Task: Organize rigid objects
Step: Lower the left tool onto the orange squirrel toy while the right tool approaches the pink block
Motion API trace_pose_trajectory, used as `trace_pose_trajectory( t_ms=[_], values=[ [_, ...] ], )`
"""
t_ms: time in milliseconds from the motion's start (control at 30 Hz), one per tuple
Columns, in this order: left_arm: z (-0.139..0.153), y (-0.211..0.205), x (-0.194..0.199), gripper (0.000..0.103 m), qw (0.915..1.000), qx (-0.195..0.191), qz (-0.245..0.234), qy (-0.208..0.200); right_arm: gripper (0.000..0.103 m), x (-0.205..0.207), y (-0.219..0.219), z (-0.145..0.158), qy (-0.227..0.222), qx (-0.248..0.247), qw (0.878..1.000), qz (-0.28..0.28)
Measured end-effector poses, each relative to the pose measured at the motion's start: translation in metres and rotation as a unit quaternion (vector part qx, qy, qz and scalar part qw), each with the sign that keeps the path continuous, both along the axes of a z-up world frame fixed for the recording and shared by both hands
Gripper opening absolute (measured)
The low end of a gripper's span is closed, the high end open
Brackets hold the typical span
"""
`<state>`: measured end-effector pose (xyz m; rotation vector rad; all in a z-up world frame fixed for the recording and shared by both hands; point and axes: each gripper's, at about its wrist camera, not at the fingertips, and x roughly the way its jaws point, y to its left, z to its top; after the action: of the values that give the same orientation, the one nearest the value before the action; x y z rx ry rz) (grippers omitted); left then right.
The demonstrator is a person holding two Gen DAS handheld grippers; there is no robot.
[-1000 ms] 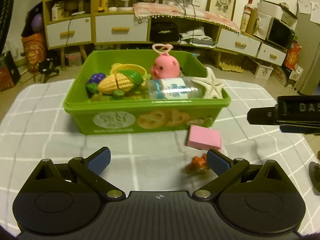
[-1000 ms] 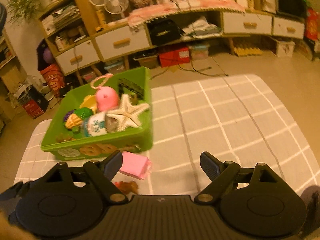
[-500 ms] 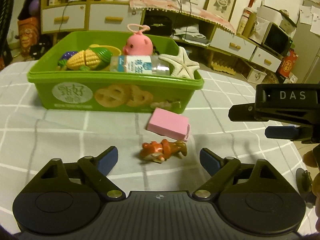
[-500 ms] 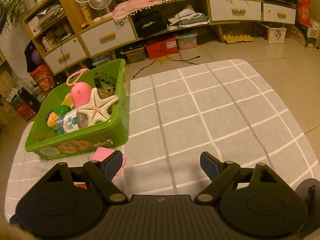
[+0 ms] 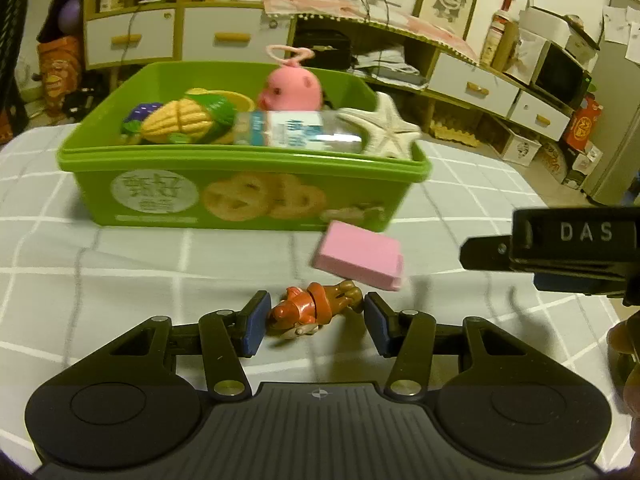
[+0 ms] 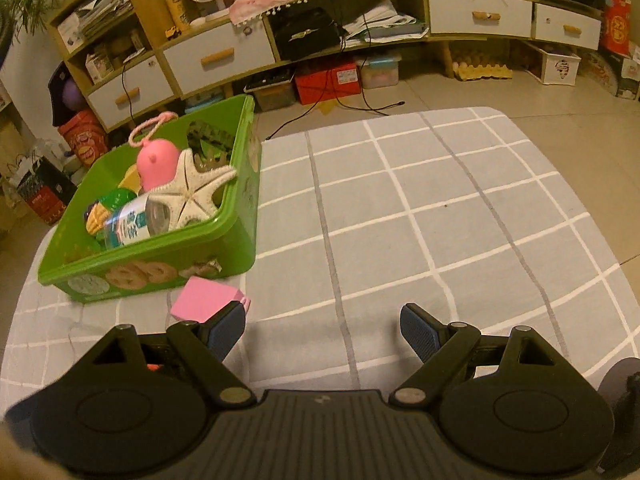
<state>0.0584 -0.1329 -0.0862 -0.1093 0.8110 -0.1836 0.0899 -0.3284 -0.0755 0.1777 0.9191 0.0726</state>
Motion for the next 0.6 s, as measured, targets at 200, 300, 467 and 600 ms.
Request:
trace_pose_trajectory(
  t_ms=[200, 300, 467, 600],
  values=[
    [0.001, 0.029, 0.002, 0.056, 0.9997, 0.023, 0.001, -0.005, 0.06, 0.001, 0.014, -0.009, 0.005, -0.007, 1.0, 0.016],
    [0.002, 0.048, 0.004, 0.056, 0.9994, 0.032, 0.012, -0.005, 0.06, 0.002, 0.024, -0.013, 0.007, -0.008, 1.0, 0.028],
    [0.003, 0.074, 0.006, 0.056, 0.9989, 0.039, 0.027, -0.005, 0.06, 0.004, 0.044, -0.019, 0.011, -0.009, 0.999, 0.039],
    [0.004, 0.09, 0.008, 0.056, 0.9985, 0.027, 0.046, 0.004, 0.06, 0.007, 0.057, -0.023, 0.013, -0.005, 0.999, 0.04]
  ],
)
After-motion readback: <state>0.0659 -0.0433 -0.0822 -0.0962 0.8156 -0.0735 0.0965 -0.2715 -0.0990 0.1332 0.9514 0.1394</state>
